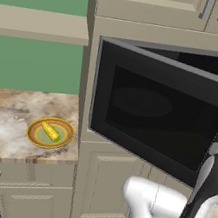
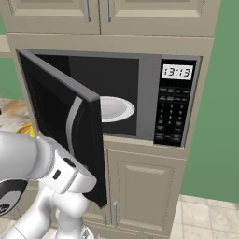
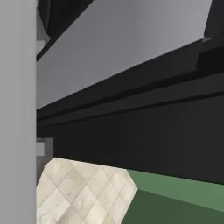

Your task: Pick the corn from the counter and place it in the microwave. Then turn on the microwave.

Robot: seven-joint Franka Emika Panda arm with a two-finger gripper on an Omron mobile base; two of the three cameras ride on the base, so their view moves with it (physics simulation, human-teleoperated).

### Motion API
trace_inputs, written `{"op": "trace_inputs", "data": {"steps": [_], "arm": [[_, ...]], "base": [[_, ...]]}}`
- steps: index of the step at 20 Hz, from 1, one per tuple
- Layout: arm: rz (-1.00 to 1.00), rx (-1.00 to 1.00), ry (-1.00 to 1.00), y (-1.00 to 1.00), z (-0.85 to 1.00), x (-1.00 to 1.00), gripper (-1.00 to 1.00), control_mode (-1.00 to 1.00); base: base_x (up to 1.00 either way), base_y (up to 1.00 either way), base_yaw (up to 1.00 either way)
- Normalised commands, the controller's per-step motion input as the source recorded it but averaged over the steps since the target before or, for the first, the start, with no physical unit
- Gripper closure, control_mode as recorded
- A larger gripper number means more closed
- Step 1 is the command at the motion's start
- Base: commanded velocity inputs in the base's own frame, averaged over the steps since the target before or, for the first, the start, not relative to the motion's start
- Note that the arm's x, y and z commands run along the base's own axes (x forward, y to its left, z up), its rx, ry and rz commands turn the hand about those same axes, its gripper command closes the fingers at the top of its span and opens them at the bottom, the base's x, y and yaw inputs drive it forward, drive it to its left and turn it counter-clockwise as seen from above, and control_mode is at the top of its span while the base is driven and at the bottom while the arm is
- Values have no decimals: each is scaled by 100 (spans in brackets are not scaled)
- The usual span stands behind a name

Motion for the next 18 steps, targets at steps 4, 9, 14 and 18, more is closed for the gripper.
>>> {"op": "trace_inputs", "data": {"steps": [4,9,14,18], "arm": [[-11,-13,-27,37,-23,0,-100,-100],[-13,-18,-31,39,-19,-11,-100,-100],[-13,-13,-15,20,-7,-43,-100,-100],[-8,-10,-6,8,0,-68,-100,-100]], "base": [[0,0,0],[0,0,0],[0,0,0],[0,0,0]]}}
